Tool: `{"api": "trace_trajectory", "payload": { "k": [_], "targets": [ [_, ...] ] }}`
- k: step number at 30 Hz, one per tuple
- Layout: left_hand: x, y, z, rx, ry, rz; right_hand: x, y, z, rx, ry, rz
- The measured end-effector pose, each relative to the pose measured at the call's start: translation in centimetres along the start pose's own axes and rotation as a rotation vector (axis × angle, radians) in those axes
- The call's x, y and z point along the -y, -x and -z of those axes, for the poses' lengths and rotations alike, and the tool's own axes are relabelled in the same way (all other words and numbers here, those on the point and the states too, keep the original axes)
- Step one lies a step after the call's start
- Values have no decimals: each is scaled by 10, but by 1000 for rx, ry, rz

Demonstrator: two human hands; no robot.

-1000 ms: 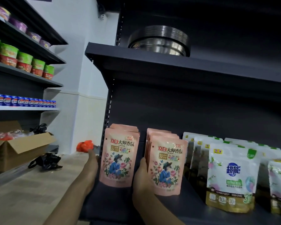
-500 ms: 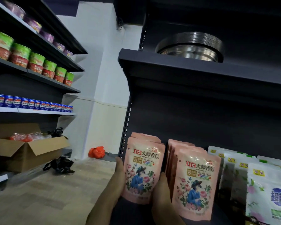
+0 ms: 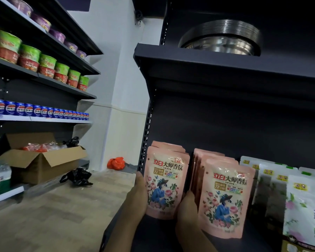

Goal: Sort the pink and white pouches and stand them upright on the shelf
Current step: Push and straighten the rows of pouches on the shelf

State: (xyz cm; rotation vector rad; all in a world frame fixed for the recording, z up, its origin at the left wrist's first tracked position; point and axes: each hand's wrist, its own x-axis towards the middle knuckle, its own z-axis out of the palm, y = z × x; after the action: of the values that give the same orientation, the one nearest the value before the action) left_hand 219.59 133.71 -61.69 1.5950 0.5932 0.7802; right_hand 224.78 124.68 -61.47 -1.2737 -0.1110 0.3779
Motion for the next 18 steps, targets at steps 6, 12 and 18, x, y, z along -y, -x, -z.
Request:
{"api": "trace_trajectory", "payload": {
  "k": [6,12,18],
  "targets": [
    [4,-7,-2,44,-23,-23,-2,-9,-3,-7,95,11],
    [13,-16,-3,81,-3,-117,-6,-18,-5,4,117,42],
    [18,-17,-1,102,10,-166,-7,-22,-3,9,139,46]
  ]
}}
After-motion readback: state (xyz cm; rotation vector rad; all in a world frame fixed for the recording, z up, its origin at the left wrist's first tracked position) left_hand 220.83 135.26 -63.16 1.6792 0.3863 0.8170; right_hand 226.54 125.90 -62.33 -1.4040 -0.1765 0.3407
